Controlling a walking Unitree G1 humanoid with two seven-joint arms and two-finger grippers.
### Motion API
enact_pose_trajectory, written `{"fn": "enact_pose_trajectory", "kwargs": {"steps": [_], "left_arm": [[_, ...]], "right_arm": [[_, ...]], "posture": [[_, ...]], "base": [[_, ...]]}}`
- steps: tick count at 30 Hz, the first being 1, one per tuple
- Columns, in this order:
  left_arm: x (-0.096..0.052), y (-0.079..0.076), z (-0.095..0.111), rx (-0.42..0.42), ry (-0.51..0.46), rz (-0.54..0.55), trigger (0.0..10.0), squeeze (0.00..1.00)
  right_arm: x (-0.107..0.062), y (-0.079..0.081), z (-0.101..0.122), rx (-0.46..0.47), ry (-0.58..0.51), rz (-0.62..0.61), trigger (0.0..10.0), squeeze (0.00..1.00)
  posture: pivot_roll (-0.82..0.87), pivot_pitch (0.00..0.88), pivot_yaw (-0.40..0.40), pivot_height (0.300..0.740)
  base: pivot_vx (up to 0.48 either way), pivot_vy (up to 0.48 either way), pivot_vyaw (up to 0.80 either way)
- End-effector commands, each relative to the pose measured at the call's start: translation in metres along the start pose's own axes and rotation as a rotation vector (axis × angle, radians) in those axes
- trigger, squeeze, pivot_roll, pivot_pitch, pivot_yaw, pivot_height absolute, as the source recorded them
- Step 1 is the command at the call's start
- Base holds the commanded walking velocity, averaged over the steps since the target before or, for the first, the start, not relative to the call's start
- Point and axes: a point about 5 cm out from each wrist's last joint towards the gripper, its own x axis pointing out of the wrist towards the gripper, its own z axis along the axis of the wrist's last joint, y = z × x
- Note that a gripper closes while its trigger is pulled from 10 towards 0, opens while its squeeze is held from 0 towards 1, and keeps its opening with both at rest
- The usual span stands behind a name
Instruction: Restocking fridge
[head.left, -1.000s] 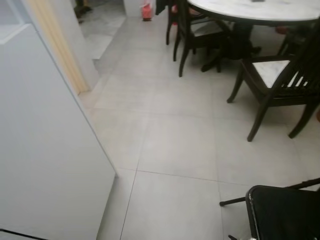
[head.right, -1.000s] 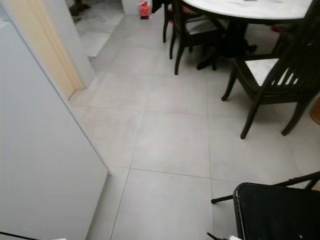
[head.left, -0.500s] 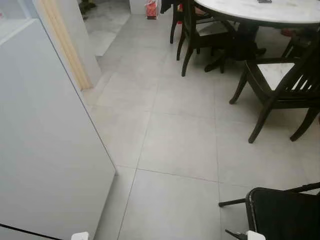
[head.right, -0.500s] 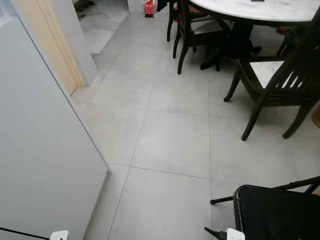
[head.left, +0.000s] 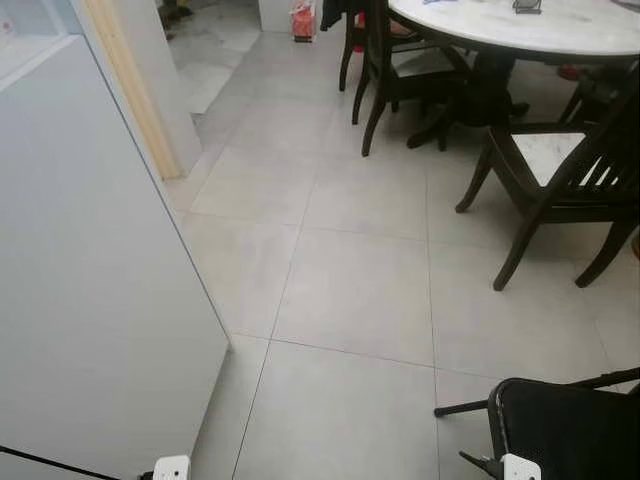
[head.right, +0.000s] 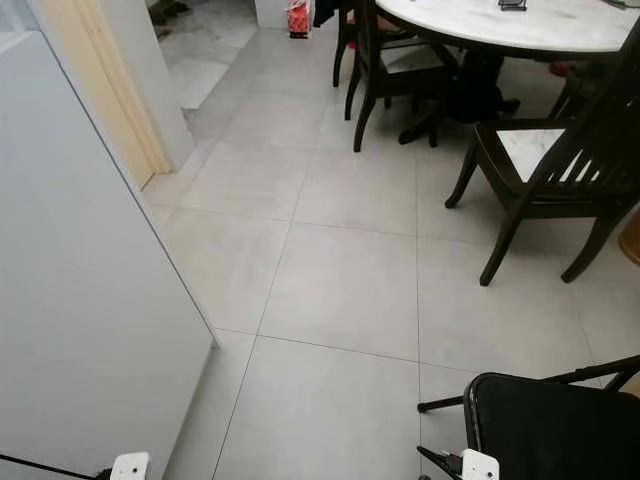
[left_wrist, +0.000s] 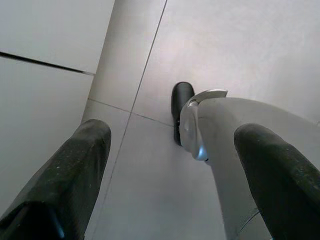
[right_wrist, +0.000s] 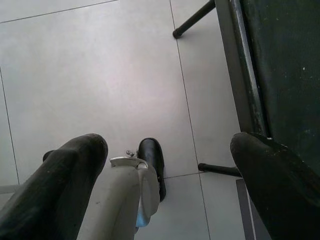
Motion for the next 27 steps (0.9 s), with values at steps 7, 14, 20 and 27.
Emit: {"fn": "enact_pose_trajectory", "kwargs": {"steps": [7,14,20,27], "left_arm": [[-0.0027,0.0063,-0.0096,0.002,0.031,0.024,10.0,0.0],[-0.004,0.0108,-0.0139,0.018,0.062,0.037,10.0,0.0],[-0.0045,0.0117,-0.0145,0.003,0.053,0.039,10.0,0.0],[-0.0047,0.0102,-0.0165,-0.026,0.053,0.047,10.0,0.0]], "right_arm": [[-0.0014,-0.0007,-0.007,-0.006,0.02,0.001,10.0,0.0],[-0.0016,0.0016,-0.0098,-0.071,0.037,0.02,10.0,0.0],[-0.0017,0.003,-0.0108,-0.101,0.044,0.035,10.0,0.0],[-0.0021,0.0013,-0.0113,-0.123,0.055,0.039,10.0,0.0]], "posture": [[0.03,0.023,0.041,0.74],[0.04,0.015,0.045,0.74],[0.04,0.005,0.043,0.74],[0.05,0.0,0.02,0.74]], "base": [[0.0,0.0,0.53],[0.0,0.0,0.8],[0.0,0.0,0.8],[0.0,0.0,0.8]]}}
